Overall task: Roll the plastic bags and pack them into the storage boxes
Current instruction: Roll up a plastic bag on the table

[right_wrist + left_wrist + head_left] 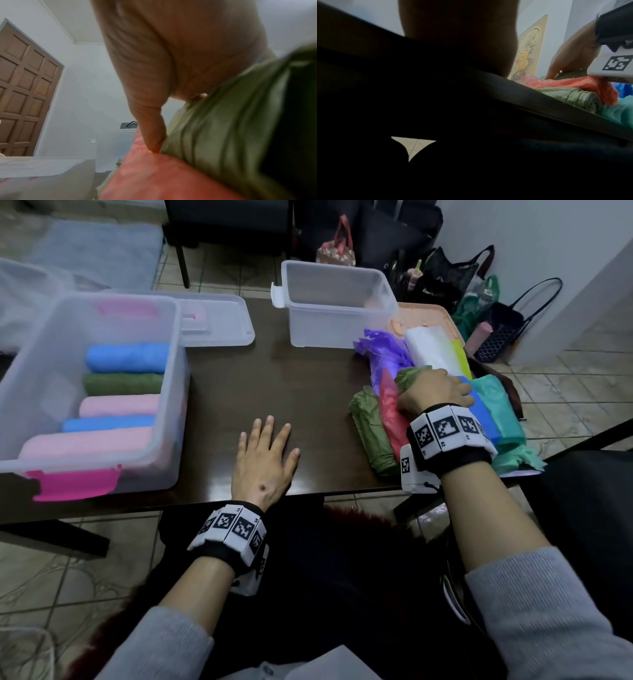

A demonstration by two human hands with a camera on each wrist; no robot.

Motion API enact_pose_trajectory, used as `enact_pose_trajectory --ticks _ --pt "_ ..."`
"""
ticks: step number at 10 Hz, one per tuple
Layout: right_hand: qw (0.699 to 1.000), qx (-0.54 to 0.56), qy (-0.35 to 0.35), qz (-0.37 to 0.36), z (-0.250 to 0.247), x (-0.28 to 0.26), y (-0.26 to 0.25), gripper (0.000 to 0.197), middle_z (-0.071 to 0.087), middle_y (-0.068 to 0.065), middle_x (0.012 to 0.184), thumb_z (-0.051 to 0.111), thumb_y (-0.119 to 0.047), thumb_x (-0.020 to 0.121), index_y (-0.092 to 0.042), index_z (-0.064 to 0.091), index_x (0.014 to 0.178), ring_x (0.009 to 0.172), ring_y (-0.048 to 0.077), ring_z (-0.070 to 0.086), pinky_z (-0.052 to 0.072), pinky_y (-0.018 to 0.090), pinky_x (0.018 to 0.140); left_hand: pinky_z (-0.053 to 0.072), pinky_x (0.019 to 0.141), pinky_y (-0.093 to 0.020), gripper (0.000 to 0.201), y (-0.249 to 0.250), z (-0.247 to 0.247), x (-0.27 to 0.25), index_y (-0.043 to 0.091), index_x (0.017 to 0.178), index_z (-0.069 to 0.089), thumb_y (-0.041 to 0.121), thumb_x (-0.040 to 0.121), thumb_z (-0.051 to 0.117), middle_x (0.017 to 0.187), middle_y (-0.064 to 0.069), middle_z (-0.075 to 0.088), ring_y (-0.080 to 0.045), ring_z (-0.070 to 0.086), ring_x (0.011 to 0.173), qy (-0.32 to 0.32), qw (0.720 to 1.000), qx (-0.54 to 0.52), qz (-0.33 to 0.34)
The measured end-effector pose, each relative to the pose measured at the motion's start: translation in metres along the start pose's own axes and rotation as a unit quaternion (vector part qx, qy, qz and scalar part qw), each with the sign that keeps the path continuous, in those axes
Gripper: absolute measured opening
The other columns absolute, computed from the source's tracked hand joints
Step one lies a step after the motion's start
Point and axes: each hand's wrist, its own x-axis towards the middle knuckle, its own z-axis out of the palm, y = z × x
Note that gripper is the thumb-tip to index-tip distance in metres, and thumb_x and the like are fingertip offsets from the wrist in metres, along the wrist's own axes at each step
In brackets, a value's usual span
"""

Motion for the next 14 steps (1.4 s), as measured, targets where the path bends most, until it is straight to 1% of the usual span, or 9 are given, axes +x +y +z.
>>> enact_pose_trajectory --ticks 2,5,7,9,10,11,12,13,14 --pt "0.997 0.063 -0.022 -0.026 -0.001 -0.006 -0.002 0.053 0.030 0.018 0.137 0.062 -0.021 0.087 -0.001 0.040 0.131 0.118 0.039 0.046 0.039 0.043 0.098 -0.004 0.118 -0.037 0.055 0.000 0.000 0.000 0.027 0.150 0.016 0.048 0.099 0.023 0.159 -0.001 0.003 -0.018 -0.004 0.146 0.000 1.000 -0.003 -0.001" --pt "0.976 0.150 0.020 -0.155 -0.037 -0.034 -0.023 0.060 0.042 0.024 0.135 0.060 -0.015 0.086 0.007 0.028 0.131 0.126 0.039 0.041 0.037 0.042 0.098 -0.006 0.117 -0.035 0.056 0.000 0.000 0.001 0.027 0.150 0.014 0.048 0.099 0.022 0.159 -0.001 0.002 -0.017 -0.006 0.146 -0.007 1.000 0.000 -0.005" --pt "0.936 0.184 -0.115 -0.277 -0.035 -0.057 -0.072 0.044 0.058 0.013 0.115 0.061 -0.020 0.081 0.003 0.053 0.118 0.105 0.027 0.057 0.043 0.026 0.081 -0.006 0.116 -0.035 0.056 0.000 -0.002 0.001 0.026 0.150 0.016 0.047 0.099 0.026 0.159 -0.002 0.003 -0.017 -0.004 0.146 -0.011 1.000 -0.015 0.000" --pt "0.930 0.047 -0.243 -0.273 0.036 -0.070 -0.097 0.055 0.051 0.018 0.132 0.062 -0.022 0.080 0.002 0.051 0.128 0.116 0.030 0.054 0.046 0.033 0.098 -0.002 0.115 -0.027 0.052 -0.011 -0.011 0.006 0.015 0.147 0.028 0.023 0.098 0.042 0.156 -0.002 0.023 -0.016 0.008 0.146 0.001 0.984 -0.179 0.001" --pt "0.935 0.023 -0.272 -0.227 0.056 -0.072 -0.100 0.071 0.038 0.018 0.142 0.062 -0.029 0.082 0.004 0.035 0.138 0.129 0.030 0.042 0.037 0.031 0.102 0.011 0.116 -0.029 0.041 -0.016 -0.019 0.004 0.014 0.139 0.043 0.028 0.101 0.036 0.147 -0.003 0.041 -0.016 0.022 0.143 0.013 0.962 -0.272 -0.021" --pt "0.925 0.044 -0.298 -0.233 0.055 -0.071 -0.101 0.074 0.041 0.015 0.143 0.061 -0.040 0.079 0.001 0.040 0.137 0.131 0.028 0.041 0.034 0.030 0.108 0.041 0.096 -0.038 0.054 -0.013 -0.028 0.005 0.017 0.111 0.062 0.056 0.094 0.029 0.112 -0.005 0.065 -0.024 0.054 0.114 0.023 0.965 -0.259 -0.026" --pt "0.906 0.130 -0.332 -0.228 0.050 -0.072 -0.098 0.049 0.055 0.014 0.130 0.055 -0.039 0.092 -0.005 0.054 0.127 0.119 0.028 0.052 0.041 0.035 0.101 0.047 0.080 -0.039 0.056 -0.009 -0.042 0.009 0.018 0.094 0.063 0.066 0.086 0.034 0.089 -0.002 0.067 -0.026 0.060 0.093 0.003 0.963 -0.267 -0.043" --pt "0.867 0.296 -0.387 -0.105 0.042 -0.074 -0.096 0.051 0.060 0.012 0.098 0.041 -0.052 0.095 -0.006 0.053 0.115 0.089 0.028 0.061 0.052 0.042 0.082 0.043 0.096 -0.034 0.054 -0.007 -0.054 0.013 0.017 0.127 0.053 0.053 0.087 0.055 0.121 -0.005 0.063 -0.023 0.055 0.116 -0.038 0.957 -0.277 -0.075" --pt "0.824 0.365 -0.432 -0.024 0.031 -0.068 -0.090 0.052 0.055 0.018 0.094 0.027 -0.053 0.098 -0.007 0.042 0.118 0.090 0.035 0.059 0.049 0.044 0.076 0.040 0.101 -0.029 0.057 -0.009 -0.060 0.019 0.015 0.136 0.045 0.041 0.088 0.060 0.132 -0.006 0.057 -0.022 0.051 0.124 -0.038 0.953 -0.282 -0.108"
